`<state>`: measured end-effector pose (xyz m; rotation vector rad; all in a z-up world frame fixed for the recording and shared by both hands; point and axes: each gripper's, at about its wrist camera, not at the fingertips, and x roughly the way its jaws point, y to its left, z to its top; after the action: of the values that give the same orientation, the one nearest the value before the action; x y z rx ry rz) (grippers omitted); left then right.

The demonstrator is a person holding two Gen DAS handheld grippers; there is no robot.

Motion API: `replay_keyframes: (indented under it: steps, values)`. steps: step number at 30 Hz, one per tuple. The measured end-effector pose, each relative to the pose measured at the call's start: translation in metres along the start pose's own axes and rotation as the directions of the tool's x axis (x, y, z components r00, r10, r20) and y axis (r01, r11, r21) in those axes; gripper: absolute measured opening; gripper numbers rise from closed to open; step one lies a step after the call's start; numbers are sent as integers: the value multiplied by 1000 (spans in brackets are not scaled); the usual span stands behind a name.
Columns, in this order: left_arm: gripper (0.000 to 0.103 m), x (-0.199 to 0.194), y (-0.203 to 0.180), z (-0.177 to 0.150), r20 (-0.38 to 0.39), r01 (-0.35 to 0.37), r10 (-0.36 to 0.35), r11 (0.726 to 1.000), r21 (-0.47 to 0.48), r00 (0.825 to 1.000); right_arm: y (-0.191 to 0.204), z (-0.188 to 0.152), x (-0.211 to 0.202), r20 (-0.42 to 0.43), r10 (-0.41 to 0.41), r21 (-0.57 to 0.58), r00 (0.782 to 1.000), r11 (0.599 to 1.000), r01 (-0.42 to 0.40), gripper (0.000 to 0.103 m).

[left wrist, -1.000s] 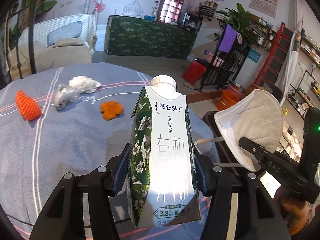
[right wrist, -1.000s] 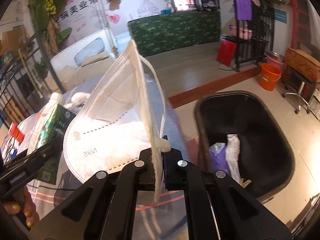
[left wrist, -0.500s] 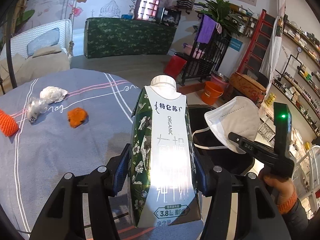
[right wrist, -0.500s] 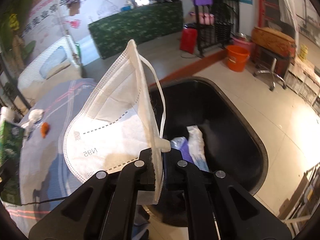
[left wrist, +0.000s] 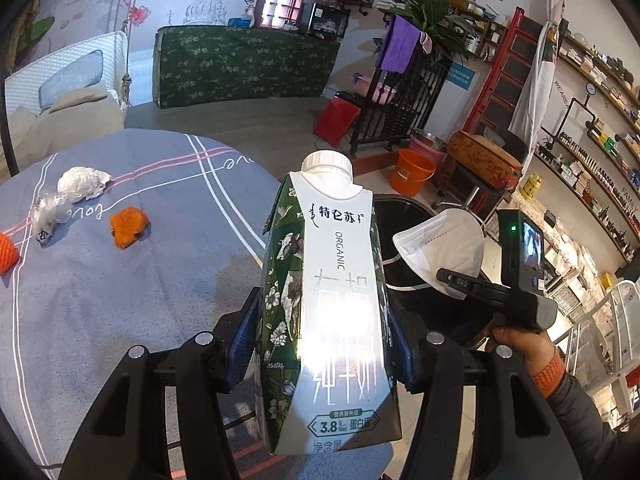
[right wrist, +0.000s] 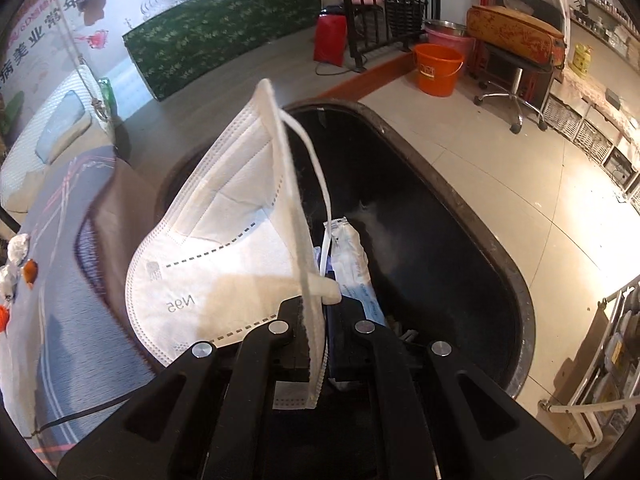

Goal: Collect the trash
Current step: 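Open the right tool to drop the mask into the wastebasket, then lower the milk carton into the wastebasket and open the left tool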

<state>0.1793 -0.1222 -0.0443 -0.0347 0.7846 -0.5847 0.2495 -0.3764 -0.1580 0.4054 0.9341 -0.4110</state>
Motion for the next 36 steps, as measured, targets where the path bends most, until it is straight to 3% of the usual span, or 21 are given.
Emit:
replay_keyframes:
  steps: [3,4,7,8,22,36]
  values:
    - [56,2,-1,2,-2,6,-6,1000,1,1000,1,2,5,-16,-21,12,1000,1000,21,6]
    - [56,3,-2,2,-3,8,-8,1000,4,1000,1,2,7,-20,-24,18,1000,1000,24,13]
    - [56,7,-4,5,-7,15,-15,1000,19,1000,2,0,7,-16,-45,33,999,998,46,65]
    - [56,9,-5,7,-7,15,-15,1000,23,1000,2,-1,2,13,-45,36,999,998,44,68]
    - [56,41,-27,28,-32,72,-69,995,71,997,14,-15,-41,82,-32,-14,996,999,33,68]
    - [56,86,-67,34,-117,135,-121,984,118,986,-18,-22,-99,204,-73,42,976,997,65,82]
